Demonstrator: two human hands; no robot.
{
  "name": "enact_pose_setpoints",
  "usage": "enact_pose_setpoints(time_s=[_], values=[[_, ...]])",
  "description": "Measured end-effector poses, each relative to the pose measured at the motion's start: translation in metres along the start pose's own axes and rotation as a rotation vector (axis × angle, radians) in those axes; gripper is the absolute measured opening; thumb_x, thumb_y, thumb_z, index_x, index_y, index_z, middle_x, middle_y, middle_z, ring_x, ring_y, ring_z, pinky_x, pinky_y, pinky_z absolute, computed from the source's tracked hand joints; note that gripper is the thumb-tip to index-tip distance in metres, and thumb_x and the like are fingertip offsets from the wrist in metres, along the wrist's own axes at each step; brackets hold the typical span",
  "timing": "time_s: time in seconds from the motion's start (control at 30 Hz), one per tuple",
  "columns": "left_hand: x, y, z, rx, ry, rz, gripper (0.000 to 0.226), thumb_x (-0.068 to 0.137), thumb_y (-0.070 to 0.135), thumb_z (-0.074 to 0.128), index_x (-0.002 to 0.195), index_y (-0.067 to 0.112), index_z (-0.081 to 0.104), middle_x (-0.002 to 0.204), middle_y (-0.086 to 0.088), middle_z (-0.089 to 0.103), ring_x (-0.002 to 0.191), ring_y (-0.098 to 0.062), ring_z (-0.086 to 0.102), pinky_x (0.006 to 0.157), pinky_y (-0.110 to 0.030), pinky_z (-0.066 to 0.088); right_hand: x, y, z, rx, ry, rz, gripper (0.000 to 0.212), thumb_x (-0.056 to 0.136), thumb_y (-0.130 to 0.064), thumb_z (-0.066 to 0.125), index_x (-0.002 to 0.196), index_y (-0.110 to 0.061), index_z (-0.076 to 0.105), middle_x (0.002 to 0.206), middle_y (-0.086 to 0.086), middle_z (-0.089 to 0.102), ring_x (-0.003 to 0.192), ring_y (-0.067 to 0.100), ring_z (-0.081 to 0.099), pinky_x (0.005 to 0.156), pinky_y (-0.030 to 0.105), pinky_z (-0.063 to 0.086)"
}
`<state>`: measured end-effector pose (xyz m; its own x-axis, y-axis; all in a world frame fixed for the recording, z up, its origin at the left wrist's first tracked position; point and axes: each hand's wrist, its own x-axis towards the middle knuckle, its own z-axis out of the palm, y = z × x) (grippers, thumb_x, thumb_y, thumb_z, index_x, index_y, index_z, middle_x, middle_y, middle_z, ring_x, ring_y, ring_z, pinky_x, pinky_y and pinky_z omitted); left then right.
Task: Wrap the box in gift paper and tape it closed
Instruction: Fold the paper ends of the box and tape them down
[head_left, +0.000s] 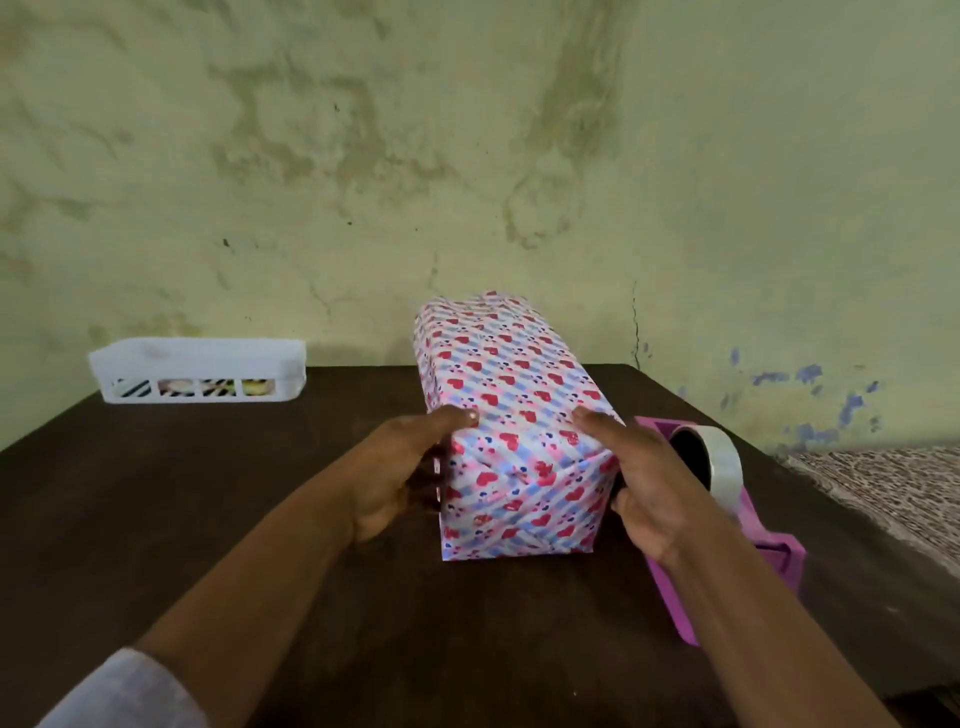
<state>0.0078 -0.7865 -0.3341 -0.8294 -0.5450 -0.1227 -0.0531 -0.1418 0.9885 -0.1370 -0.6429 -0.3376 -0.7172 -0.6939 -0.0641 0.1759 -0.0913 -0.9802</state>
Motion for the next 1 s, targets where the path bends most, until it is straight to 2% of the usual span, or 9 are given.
enact_pose_setpoints(time_s=[0.07,0.17,0.23,0.37,0.5,0.6,0.7,0.87,1.0], values=[[-0.006,-0.005,-0.006,-0.010,-0.053,0.135,0.055,0.068,0.025,0.068,0.121,0.021,0.053,0.112,-0.001,0.069,0.103,-0.020,0.065,0.080,-0.034,0.054,0.000,0.006,-0.004,0.085,-0.072,-0.058,0.048,0.070,-0.021,0.073,0.115,-0.014,0.059,0.108,0.002,0.071,0.095,0.019,0.068,0.078,0.035,0.051],[-0.008,-0.013,-0.023,0.071,-0.056,0.272,0.077,0.058,0.009,0.083,0.123,0.031,0.048,0.115,0.006,0.067,0.106,-0.010,0.063,0.083,-0.029,0.055,0.001,0.018,-0.001,0.070,-0.182,-0.080,0.055,0.068,-0.001,0.071,0.116,-0.020,0.053,0.110,0.001,0.068,0.103,0.020,0.065,0.084,0.040,0.054],[-0.005,-0.019,-0.034,0.165,0.024,0.306,0.078,0.063,0.001,0.077,0.125,0.033,0.043,0.116,0.011,0.063,0.113,-0.008,0.058,0.087,-0.026,0.052,0.006,0.025,0.007,-0.015,-0.164,-0.077,0.056,0.076,0.014,0.062,0.118,-0.021,0.050,0.115,0.000,0.063,0.107,0.018,0.061,0.085,0.040,0.054],[0.007,-0.032,-0.042,0.238,0.186,0.309,0.078,0.080,-0.013,0.058,0.142,0.027,0.030,0.124,0.014,0.050,0.128,-0.013,0.043,0.104,-0.040,0.040,0.029,0.030,0.024,-0.073,-0.117,0.003,0.072,0.078,0.023,0.051,0.134,-0.020,0.041,0.129,0.003,0.052,0.119,0.020,0.052,0.094,0.047,0.050],[0.016,-0.039,-0.041,0.142,0.175,0.352,0.084,0.080,-0.008,0.062,0.143,0.034,0.025,0.122,0.019,0.051,0.119,-0.006,0.049,0.103,-0.044,0.042,0.053,0.020,0.033,0.128,-0.073,0.133,0.044,0.081,0.018,0.038,0.106,-0.012,0.056,0.115,0.010,0.059,0.107,0.024,0.058,0.086,0.042,0.052],[0.021,-0.040,-0.040,-0.016,0.164,0.375,0.076,0.077,0.012,0.066,0.138,0.041,0.032,0.126,0.015,0.054,0.108,-0.004,0.058,0.087,-0.032,0.051,0.067,0.019,0.042,0.409,0.061,0.182,0.020,0.093,-0.014,0.043,0.103,-0.009,0.060,0.103,0.013,0.064,0.095,0.028,0.063,0.082,0.043,0.051],[0.026,-0.041,-0.041,-0.202,0.218,0.289,0.043,0.094,0.039,0.041,0.136,0.038,0.040,0.134,0.011,0.050,0.116,-0.009,0.052,0.091,-0.032,0.044,0.076,0.030,0.056,0.357,0.096,0.141,0.033,0.097,-0.039,0.044,0.098,-0.010,0.061,0.085,0.008,0.070,0.080,0.027,0.067,0.078,0.043,0.052],[0.023,-0.032,-0.038,-0.263,0.293,0.160,0.045,0.099,0.044,0.028,0.142,0.036,0.032,0.145,0.003,0.041,0.132,-0.020,0.039,0.109,-0.045,0.032,0.077,0.037,0.056,0.112,0.065,0.000,0.029,0.098,-0.035,0.042,0.094,-0.014,0.062,0.088,0.004,0.068,0.084,0.023,0.066,0.081,0.042,0.050],[0.028,-0.028,-0.022,-0.144,0.315,0.198,0.052,0.091,0.060,0.022,0.127,0.033,0.047,0.125,0.001,0.054,0.118,-0.021,0.052,0.097,-0.041,0.041,0.072,0.039,0.052,0.155,-0.046,0.000,0.026,0.098,-0.029,0.041,0.092,-0.016,0.063,0.092,0.003,0.068,0.088,0.021,0.065,0.082,0.041,0.049]])
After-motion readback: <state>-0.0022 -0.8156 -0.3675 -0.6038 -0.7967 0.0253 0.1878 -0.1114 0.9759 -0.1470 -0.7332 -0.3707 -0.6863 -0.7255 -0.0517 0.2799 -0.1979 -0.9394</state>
